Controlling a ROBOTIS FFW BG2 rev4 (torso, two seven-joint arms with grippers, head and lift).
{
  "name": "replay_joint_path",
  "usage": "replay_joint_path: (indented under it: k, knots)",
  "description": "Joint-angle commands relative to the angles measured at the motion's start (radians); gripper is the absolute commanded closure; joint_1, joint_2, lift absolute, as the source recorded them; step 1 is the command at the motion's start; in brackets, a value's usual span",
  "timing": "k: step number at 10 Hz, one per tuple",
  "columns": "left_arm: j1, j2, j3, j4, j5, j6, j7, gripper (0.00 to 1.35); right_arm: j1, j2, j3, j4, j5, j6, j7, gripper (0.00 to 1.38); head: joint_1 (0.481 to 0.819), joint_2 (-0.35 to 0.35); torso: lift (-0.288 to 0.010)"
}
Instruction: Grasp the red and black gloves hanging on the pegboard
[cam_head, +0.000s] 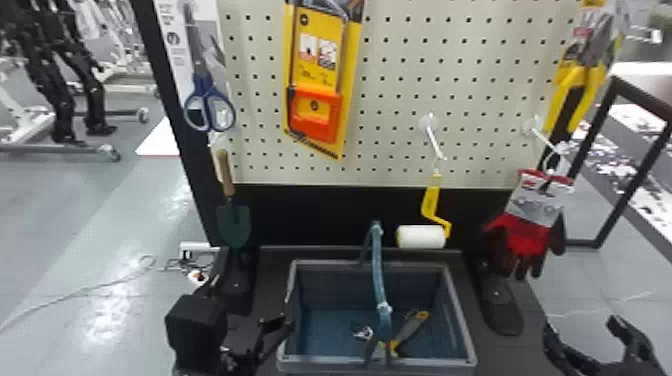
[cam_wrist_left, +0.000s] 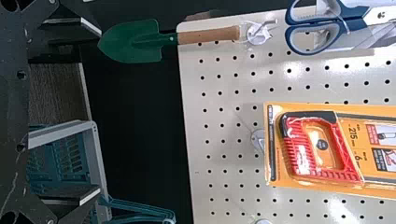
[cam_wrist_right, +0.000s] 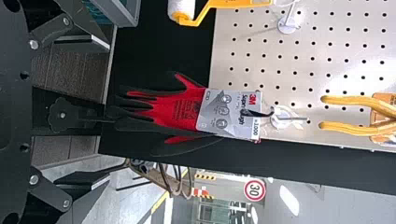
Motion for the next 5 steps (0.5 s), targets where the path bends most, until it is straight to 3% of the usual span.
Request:
replay_joint_path:
  k: [1,5]
  knots:
    - [0.000,0.000,0.000,0.000,0.000,0.000,0.001,0.13,-0.001,0.004,0.000,0.001,0.000,0.000,0.000,0.30,0.549,0.000,-0.100]
    - [0.000,0.000,-0.001,0.002,-0.001,0.002,-0.001,0.13,-0.005,0.004,0.000,0.002,-0.002,0.000,-0.002,0.30,0.549,0.000,-0.100]
